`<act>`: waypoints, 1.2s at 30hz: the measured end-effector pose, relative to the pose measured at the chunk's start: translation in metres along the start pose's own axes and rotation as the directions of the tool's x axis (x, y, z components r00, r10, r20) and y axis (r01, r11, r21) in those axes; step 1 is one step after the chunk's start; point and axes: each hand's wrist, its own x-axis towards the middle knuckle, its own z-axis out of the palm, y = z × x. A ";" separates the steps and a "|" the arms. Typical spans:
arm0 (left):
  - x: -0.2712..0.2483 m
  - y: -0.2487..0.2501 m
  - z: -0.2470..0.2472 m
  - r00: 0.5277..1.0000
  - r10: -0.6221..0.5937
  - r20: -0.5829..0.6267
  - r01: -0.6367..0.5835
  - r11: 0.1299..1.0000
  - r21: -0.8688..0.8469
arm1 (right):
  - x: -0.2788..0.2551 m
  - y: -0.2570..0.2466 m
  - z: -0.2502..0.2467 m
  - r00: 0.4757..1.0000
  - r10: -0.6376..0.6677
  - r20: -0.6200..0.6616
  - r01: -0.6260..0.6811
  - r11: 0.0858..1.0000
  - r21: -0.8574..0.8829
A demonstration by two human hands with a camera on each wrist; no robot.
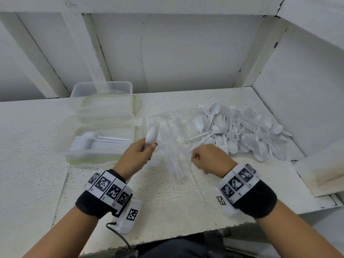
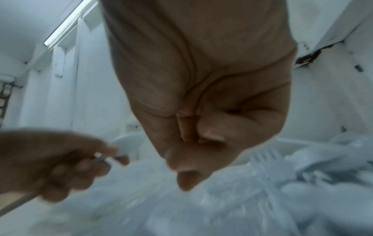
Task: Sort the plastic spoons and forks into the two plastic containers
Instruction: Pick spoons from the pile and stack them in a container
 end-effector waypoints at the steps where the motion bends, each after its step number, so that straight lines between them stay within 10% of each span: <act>1: 0.000 0.000 0.000 1.000 -0.001 0.000 0.001 1.000 0.000 | 0.002 0.001 -0.010 0.999 -0.001 -0.042 0.002 1.000 0.027; 4: -0.001 0.001 0.000 1.000 0.001 0.005 -0.001 1.000 0.004 | 0.021 0.007 -0.032 0.976 0.020 -0.218 -0.024 1.000 -0.017; 13: -0.003 -0.001 0.001 1.000 0.008 0.016 -0.008 1.000 0.013 | 0.071 0.015 -0.023 0.991 0.068 -0.114 -0.101 0.944 -0.314; 19: -0.001 0.000 -0.001 1.000 0.017 0.000 -0.017 1.000 0.010 | 0.031 0.017 -0.036 0.961 -0.036 -0.275 0.080 0.985 0.151; 26: 0.005 0.010 0.013 0.998 0.007 0.058 -0.006 1.000 -0.029 | -0.005 0.024 -0.031 0.923 0.006 -0.385 0.305 0.601 0.739; 36: 0.005 0.014 0.028 0.996 -0.018 0.083 0.024 0.997 -0.072 | -0.007 0.012 -0.003 0.987 0.120 -0.107 0.047 0.419 0.907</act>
